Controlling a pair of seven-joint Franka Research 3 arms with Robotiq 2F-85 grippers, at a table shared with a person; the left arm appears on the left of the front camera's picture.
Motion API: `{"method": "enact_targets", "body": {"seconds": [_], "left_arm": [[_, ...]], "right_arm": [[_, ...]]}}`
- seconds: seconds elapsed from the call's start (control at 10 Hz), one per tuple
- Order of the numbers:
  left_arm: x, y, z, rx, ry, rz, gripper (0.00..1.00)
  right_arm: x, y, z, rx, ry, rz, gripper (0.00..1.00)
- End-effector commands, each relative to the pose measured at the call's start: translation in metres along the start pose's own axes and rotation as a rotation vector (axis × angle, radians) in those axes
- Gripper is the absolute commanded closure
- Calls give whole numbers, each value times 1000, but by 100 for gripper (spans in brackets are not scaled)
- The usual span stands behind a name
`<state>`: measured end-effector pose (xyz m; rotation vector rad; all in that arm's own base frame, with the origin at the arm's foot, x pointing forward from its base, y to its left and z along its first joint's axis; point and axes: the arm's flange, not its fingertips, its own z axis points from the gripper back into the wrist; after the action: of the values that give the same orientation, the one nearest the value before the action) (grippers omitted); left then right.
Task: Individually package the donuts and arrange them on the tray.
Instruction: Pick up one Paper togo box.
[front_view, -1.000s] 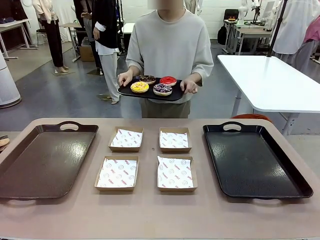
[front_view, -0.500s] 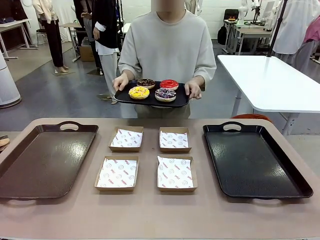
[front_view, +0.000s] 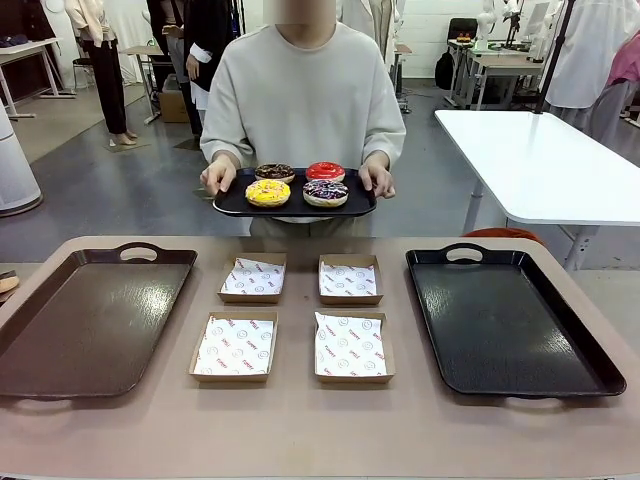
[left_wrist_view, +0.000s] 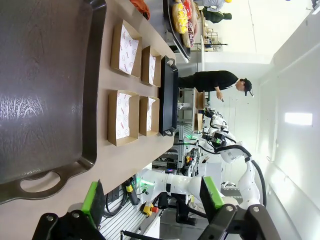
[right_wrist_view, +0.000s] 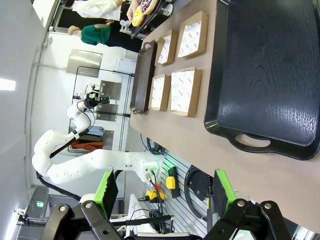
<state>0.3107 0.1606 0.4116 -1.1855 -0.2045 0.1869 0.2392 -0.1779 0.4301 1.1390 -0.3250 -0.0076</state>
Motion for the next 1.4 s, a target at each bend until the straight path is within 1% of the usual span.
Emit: {"method": "enact_targets", "body": {"seconds": [0.0,0.8,0.9,1.1,1.3], "left_arm": [[0,-1,-1,-9,1,1,0],[0,0,0,0,0,0,0],[5,-15,-13,57,50,-23,0],[17,-66,-52,202,119,-76,0],[21,-116,-97,423,201,-131,0]], "right_arm": [[2,2,-2,18,-4,5,0],[2,2,-2,18,-4,5,0],[2,2,-2,18,-4,5,0],[2,2,-2,18,-4,5,0],[2,2,-2,18,-4,5,0]]}}
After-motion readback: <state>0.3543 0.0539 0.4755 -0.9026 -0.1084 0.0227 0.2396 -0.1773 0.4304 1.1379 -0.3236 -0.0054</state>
